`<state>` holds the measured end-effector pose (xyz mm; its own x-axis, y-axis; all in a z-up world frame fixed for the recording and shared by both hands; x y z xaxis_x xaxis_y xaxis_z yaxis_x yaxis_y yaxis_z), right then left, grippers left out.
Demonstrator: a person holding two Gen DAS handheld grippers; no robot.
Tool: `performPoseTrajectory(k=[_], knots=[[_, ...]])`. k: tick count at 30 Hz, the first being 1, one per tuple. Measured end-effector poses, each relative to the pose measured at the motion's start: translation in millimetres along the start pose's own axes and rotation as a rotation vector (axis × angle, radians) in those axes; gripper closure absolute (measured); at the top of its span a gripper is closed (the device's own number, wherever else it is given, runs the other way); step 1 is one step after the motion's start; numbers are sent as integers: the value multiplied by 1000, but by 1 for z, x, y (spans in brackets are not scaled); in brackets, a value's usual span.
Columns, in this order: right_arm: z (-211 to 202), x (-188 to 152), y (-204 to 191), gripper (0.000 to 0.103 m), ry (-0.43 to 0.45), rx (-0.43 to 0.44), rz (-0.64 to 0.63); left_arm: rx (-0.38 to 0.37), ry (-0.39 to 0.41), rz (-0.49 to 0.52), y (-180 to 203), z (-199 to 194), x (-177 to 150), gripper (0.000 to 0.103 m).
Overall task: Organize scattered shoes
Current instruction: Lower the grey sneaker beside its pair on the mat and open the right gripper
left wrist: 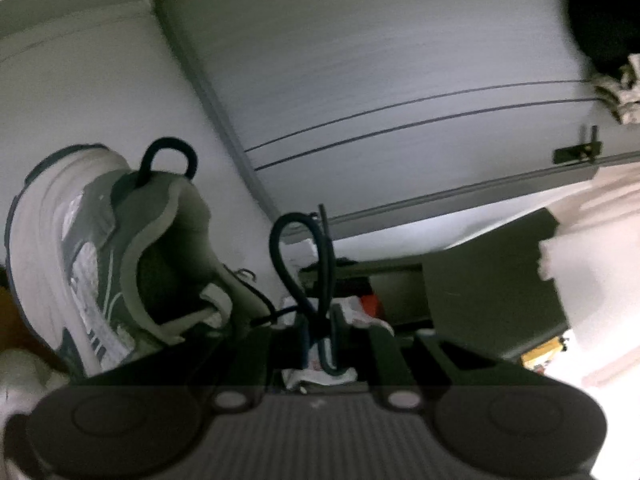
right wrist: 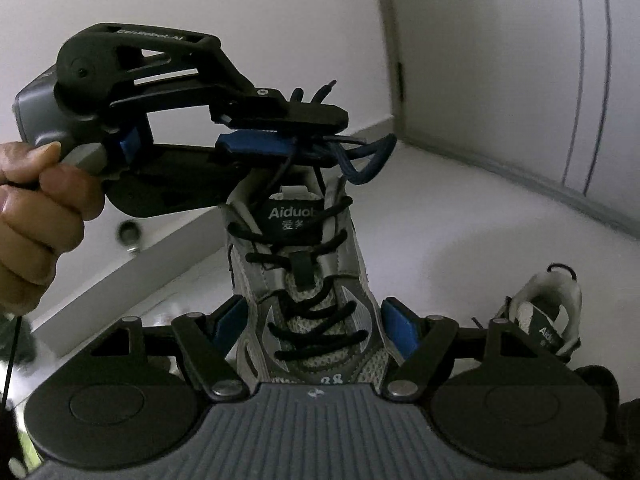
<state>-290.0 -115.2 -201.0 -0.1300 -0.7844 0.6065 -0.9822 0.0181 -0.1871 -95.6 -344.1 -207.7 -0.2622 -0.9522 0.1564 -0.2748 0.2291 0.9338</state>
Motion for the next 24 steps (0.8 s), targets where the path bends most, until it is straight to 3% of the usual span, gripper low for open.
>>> performPoseTrajectory(k=[7,11,19,24], knots=[[45,2,28,25,-25,-51,101,32,-71,-2,-34,44,37,94],[61,-1,35,27,-40,-38,166,68,-85,-10,-47,61,46,94],[86,-16,32,34,-113,-28,177,94,-152,-20,-68,97,31,94],[91,-18,27,35,-122,-72,169,107,-133,-22,-72,101,34,94]])
Point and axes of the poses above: each gripper's, at about its wrist camera, not at the fingertips, and z roughly the way its jaws point, y to its right, x to its top, the point moved 1 cm from there along z, roughly the way its jaws point, and after that the axes turned 11 degrees about -y, right-handed, at the moved point
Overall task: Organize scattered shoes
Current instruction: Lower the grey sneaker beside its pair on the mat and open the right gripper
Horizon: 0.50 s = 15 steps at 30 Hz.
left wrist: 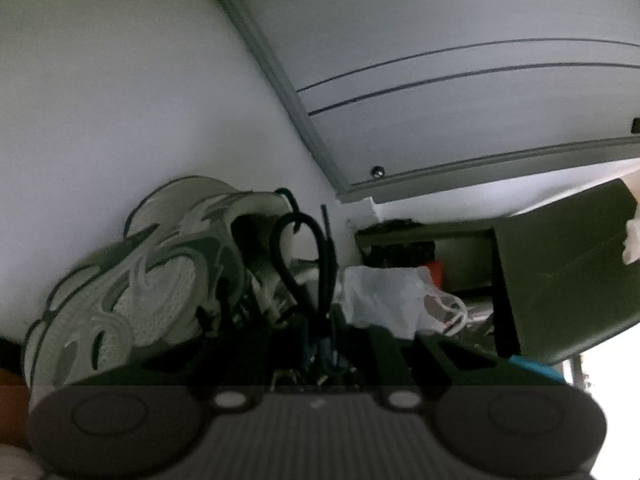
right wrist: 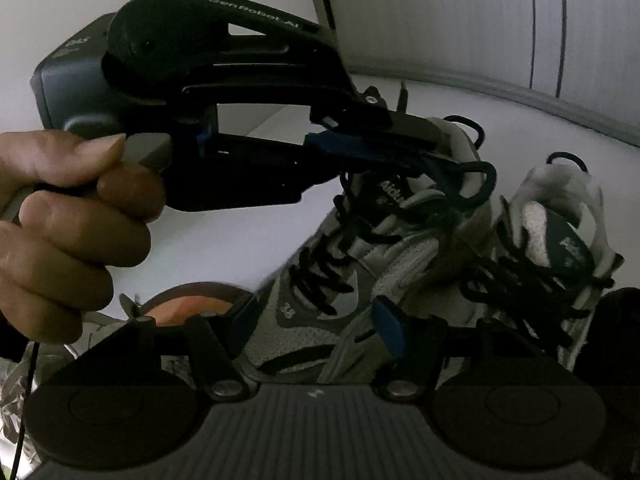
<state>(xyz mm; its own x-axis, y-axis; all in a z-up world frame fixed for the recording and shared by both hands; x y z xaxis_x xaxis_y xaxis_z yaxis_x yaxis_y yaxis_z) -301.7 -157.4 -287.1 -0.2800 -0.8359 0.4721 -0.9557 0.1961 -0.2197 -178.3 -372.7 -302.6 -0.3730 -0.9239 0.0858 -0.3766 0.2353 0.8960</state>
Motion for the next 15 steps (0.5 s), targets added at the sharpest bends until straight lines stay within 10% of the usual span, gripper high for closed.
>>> performPoseTrajectory(k=[15], knots=[[2,-4,25,34,-31,-4,1,50,35,-58,10,21,13,91]])
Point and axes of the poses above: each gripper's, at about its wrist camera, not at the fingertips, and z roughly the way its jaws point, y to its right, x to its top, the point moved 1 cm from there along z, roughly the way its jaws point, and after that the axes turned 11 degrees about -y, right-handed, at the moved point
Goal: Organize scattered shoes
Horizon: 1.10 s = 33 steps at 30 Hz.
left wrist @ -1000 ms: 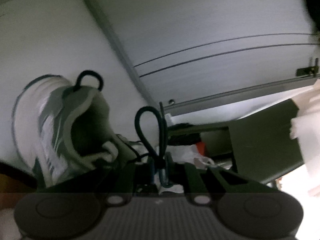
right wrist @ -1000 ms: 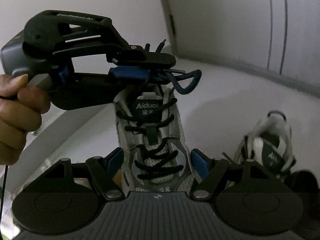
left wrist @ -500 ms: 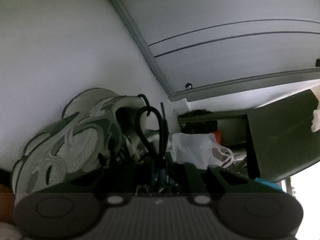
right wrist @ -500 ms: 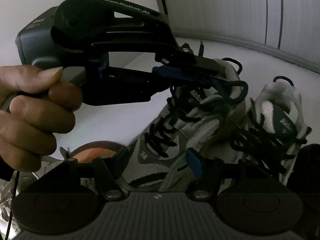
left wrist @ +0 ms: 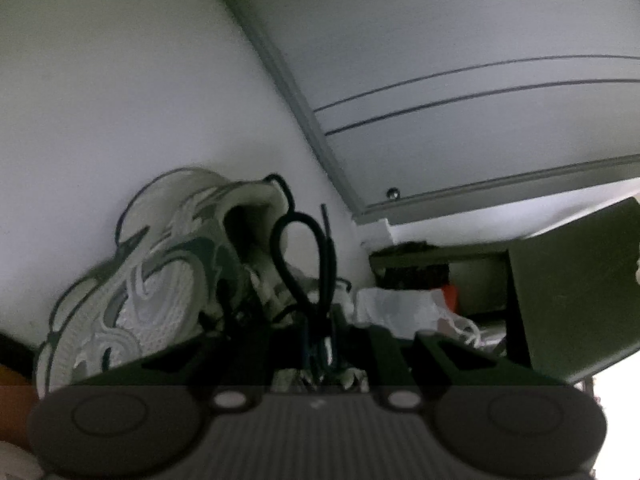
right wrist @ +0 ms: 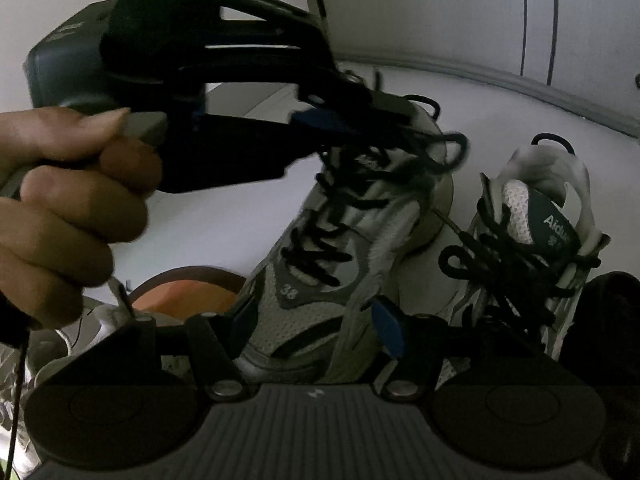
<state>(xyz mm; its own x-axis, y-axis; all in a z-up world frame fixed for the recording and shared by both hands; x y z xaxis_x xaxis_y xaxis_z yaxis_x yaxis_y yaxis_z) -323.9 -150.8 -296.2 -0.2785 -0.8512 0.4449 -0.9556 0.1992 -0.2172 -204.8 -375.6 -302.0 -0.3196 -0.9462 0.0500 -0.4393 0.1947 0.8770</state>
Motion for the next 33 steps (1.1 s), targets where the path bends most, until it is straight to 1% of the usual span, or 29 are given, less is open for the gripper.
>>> performPoseTrajectory(k=[1,2,3,4,5,7,8,9,10,11,12,13,15,16,19,21,25,29,31,33], knots=[[0,2,-2,34,-2,-4,4,22,12,1,1,-2,4,90],[-2,3,-4,34,-2,-6,6,34,18,5,2,-3,6,86],[-4,2,-2,34,-1,-6,9,52,5,15,3,-5,9,75],[-4,2,-3,34,0,-7,9,83,-18,35,6,-9,12,56],[-3,2,-6,34,2,-7,9,100,-31,53,8,-10,13,50],[-6,0,-5,34,5,-12,11,153,-53,111,19,-10,11,49],[-6,1,-7,34,6,-14,12,182,-64,143,25,-10,11,44],[-9,0,-7,34,6,-16,12,244,-67,184,33,-11,10,33],[-15,-2,-5,34,7,-18,12,300,-62,233,43,-12,9,30],[-16,-2,-5,34,7,-20,11,346,-57,282,53,-14,9,24],[-16,-1,-8,34,7,-21,9,371,-56,306,63,-8,9,19],[-19,-1,-10,34,8,-24,6,394,-55,321,69,-6,9,17],[-20,1,-16,34,10,-28,-1,446,-47,359,78,-12,8,16],[-21,2,-18,34,12,-31,-7,458,-47,370,82,-16,6,16],[-31,4,-27,34,23,-32,-21,466,-40,349,79,-34,1,16],[-42,4,-30,34,30,-35,-27,475,-30,330,79,-38,-2,16],[-57,3,-32,34,39,-53,-32,467,-19,288,73,-52,-15,16],[-66,0,-35,34,32,-69,-39,496,-17,290,73,-65,-32,16],[-74,-2,-38,34,32,-78,-42,511,16,280,72,-79,-46,16],[-83,-3,-41,34,30,-84,-44,509,41,261,70,-89,-57,16]])
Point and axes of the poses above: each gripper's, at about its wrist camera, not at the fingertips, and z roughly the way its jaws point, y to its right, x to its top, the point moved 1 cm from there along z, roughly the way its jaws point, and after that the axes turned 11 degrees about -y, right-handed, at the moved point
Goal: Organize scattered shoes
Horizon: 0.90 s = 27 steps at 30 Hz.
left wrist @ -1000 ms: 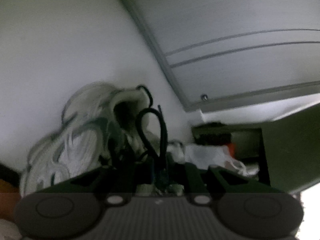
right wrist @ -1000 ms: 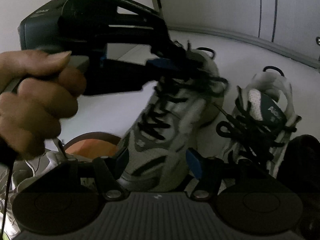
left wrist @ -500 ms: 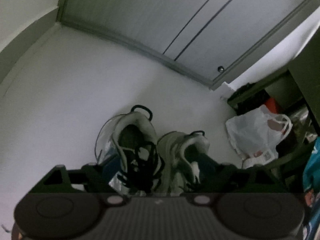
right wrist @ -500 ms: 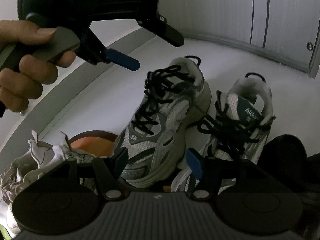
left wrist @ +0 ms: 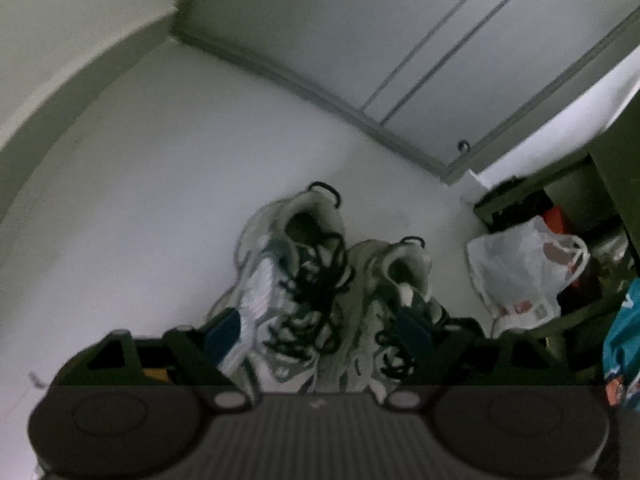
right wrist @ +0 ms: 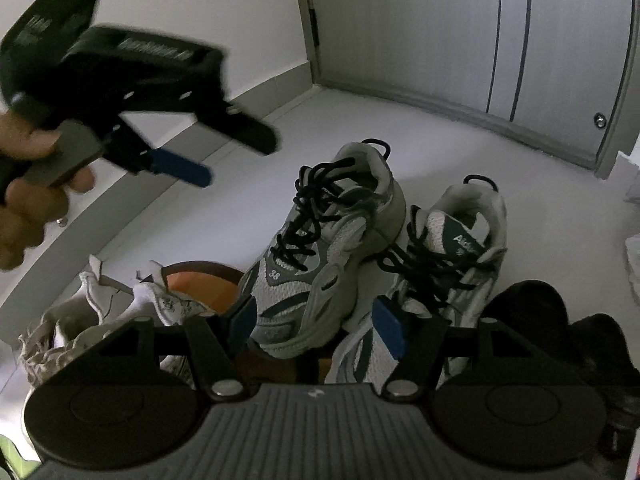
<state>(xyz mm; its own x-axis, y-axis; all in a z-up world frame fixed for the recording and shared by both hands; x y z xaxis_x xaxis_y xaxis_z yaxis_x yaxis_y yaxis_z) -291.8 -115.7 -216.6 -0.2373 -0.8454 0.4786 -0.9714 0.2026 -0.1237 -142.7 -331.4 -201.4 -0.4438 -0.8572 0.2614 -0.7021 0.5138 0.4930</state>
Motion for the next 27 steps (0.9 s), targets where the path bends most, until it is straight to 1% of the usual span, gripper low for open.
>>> performPoseTrajectory(k=[3,6,10,12,15,17,21,27], knots=[[-9,-2,-4,34,-4,-17,-11,-14,2,-15,-5,-10,-19,16],[-19,-7,-9,34,-12,-35,-4,2,9,-19,-9,-21,-37,15],[-31,-11,-15,34,-18,-50,12,19,51,-34,-20,-49,-70,13],[-35,-14,-20,34,-22,-61,3,13,76,-41,-26,-62,-81,11],[-43,-18,-24,34,-35,-78,8,-9,98,-75,-40,-81,-98,11],[-51,-20,-26,34,-40,-74,34,-13,102,-83,-47,-91,-108,11],[-60,-23,-31,34,-39,-84,38,16,106,-54,-52,-104,-130,10],[-70,-28,-45,34,-51,-95,39,12,110,-59,-53,-119,-158,7]])
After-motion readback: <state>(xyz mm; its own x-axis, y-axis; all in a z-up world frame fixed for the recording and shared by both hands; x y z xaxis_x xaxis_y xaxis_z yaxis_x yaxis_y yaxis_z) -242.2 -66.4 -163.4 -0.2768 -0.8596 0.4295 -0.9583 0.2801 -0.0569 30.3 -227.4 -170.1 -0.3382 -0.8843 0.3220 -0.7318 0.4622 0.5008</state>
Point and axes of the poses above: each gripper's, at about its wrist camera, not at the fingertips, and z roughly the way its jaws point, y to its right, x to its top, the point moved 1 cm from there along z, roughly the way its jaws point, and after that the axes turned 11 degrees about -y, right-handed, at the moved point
